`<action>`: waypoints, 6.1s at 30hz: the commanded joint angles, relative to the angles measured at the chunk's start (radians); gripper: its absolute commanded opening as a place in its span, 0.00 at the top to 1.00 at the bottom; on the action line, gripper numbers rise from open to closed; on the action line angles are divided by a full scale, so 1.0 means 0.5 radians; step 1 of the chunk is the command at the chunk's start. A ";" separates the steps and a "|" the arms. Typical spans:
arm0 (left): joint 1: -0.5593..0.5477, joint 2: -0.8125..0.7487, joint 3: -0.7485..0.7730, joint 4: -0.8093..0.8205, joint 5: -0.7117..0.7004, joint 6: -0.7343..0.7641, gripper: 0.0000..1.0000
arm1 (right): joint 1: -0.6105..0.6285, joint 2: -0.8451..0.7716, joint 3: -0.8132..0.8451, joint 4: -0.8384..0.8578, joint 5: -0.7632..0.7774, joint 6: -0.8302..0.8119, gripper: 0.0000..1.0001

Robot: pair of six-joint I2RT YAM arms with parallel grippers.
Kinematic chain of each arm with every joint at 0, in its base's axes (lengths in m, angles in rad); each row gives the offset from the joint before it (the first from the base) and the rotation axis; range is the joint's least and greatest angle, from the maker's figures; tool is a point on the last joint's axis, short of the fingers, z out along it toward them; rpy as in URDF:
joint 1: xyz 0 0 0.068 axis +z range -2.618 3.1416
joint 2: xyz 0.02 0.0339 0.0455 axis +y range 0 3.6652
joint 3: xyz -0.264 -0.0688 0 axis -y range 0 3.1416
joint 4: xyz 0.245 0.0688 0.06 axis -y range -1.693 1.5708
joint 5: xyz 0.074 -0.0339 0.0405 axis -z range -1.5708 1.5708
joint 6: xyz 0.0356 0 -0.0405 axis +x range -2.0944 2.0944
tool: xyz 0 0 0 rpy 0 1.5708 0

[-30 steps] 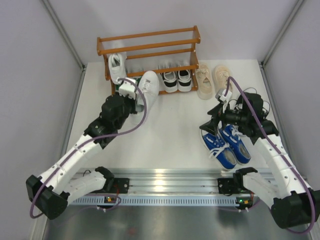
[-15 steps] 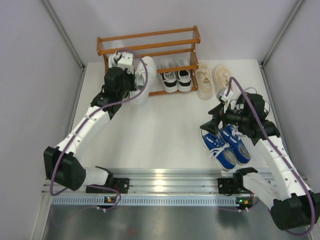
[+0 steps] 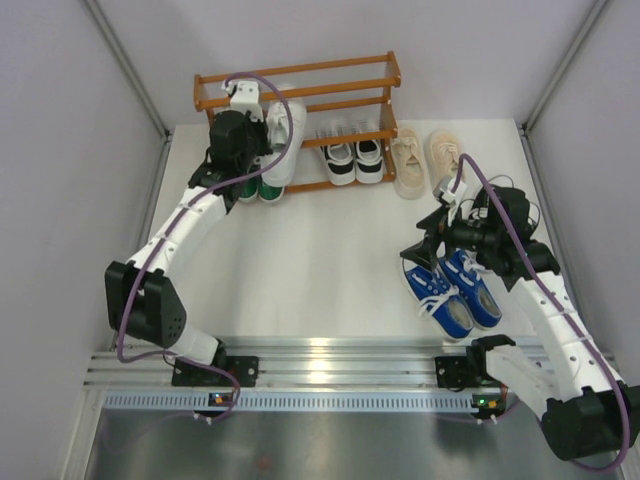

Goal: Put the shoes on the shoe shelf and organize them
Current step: Place the shoe at the shoe shelf, then pick up the shoe at the center of the board.

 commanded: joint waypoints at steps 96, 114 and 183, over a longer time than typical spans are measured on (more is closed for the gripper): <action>-0.188 0.241 0.395 0.048 0.285 -0.415 1.00 | -0.126 0.036 0.045 0.028 -0.042 -0.088 0.07; -0.213 0.747 0.742 -0.222 -0.617 -0.320 0.77 | -0.166 0.018 0.045 0.019 -0.042 -0.098 0.07; -0.201 -2.186 -1.504 -0.526 -0.049 -0.053 0.12 | -0.104 2.696 2.189 -0.104 1.356 0.277 0.58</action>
